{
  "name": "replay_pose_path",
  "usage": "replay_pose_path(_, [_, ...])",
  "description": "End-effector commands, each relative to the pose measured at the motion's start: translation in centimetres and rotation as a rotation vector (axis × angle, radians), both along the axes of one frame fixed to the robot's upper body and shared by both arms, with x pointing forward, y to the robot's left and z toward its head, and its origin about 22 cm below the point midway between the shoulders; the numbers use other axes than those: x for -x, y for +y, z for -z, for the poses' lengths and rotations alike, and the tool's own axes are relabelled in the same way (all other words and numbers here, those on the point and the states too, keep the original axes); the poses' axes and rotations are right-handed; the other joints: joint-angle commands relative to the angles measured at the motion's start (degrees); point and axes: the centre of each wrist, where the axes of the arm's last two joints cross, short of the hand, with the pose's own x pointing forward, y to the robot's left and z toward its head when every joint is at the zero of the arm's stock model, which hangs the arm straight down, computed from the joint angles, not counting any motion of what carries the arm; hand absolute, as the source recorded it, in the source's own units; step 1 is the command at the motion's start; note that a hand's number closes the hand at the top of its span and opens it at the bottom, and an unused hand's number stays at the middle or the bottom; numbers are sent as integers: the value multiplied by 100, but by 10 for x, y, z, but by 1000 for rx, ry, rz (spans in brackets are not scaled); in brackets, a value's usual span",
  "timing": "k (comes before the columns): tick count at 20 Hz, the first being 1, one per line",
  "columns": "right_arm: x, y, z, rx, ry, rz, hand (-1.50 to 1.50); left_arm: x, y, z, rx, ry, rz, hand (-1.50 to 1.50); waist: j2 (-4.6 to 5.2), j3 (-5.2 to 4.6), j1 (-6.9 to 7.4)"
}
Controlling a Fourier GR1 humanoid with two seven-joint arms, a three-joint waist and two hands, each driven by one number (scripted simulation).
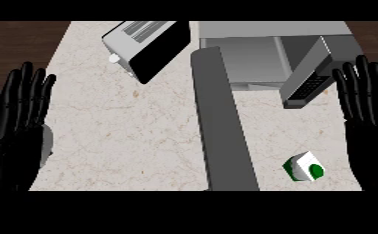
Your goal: Pick up the milk, place it into the microwave and close the microwave
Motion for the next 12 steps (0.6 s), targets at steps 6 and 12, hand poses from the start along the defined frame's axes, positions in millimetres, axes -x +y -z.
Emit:
replay_pose_path(6, [63, -49, -6, 81, -24, -257, -150, 13, 4, -4, 21, 3, -25, -150, 115, -210, -75])
replay_pose_path(12, [77, -62, 4, -10, 29, -350, -150, 45, 1, 0, 241, 86, 72, -150, 131, -214, 16])
